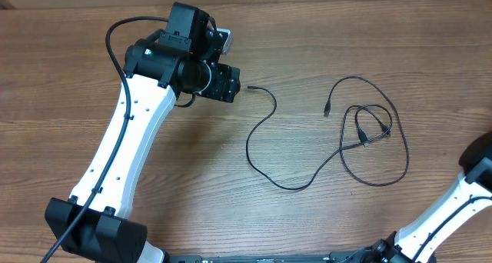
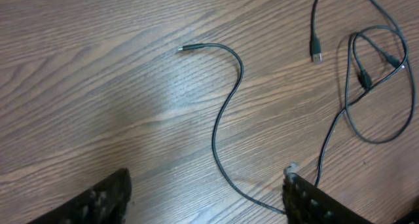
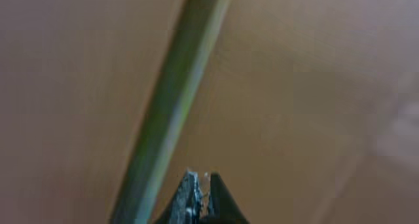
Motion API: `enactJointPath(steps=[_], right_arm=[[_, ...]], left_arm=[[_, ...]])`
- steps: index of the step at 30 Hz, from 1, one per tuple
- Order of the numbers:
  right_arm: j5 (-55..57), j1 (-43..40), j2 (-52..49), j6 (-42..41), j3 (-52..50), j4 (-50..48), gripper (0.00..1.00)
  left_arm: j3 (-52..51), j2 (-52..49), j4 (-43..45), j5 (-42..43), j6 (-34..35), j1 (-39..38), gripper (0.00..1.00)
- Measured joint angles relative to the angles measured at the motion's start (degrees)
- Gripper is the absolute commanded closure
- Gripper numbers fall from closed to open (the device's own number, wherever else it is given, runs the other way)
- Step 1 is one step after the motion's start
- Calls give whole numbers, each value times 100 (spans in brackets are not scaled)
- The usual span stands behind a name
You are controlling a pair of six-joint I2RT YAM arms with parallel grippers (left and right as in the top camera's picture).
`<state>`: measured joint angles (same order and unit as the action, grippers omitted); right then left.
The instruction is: Untangle cables
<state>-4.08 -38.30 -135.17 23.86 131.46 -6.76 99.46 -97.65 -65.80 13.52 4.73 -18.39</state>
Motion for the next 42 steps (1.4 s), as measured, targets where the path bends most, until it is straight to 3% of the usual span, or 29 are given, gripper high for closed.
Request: enactJointPath(steps=[7, 11, 18, 25, 34, 35, 36, 37, 42], right_arm=[[-173, -68, -442, -590, -212, 3397, 96], [-1123, -70, -442, -1073, -481, 4332, 96], [-3202, -68, -442, -2441, -1366, 3917, 96], [-1919, -293, -522, -4778, -1714, 3484, 96], [-1360, -977, -772, -5781, -1727, 3445, 96], [-1344, -1023, -772, -5816, -1727, 3482, 73], [-1335, -1047, -772, -5862, -1727, 3526, 14], [-1335, -1058, -772, -5834, -1727, 3567, 0], [-2186, -1040, -761, -5436, -1685, 3370, 0]], left_arm=[[-2, -4, -20, -33, 131, 0, 33], [-2, -26, -26, -35, 131, 0, 36], [-4, -96, -24, -50, 133, 0, 42], [-7, -98, -37, -52, 131, 0, 43], [-7, -98, -37, -50, 131, 0, 43], [-7, -98, -37, -50, 131, 0, 43], [-7, -98, -37, -50, 133, 0, 44], [-7, -98, -35, -50, 133, 0, 43], [-7, -98, -31, -50, 131, 0, 43]])
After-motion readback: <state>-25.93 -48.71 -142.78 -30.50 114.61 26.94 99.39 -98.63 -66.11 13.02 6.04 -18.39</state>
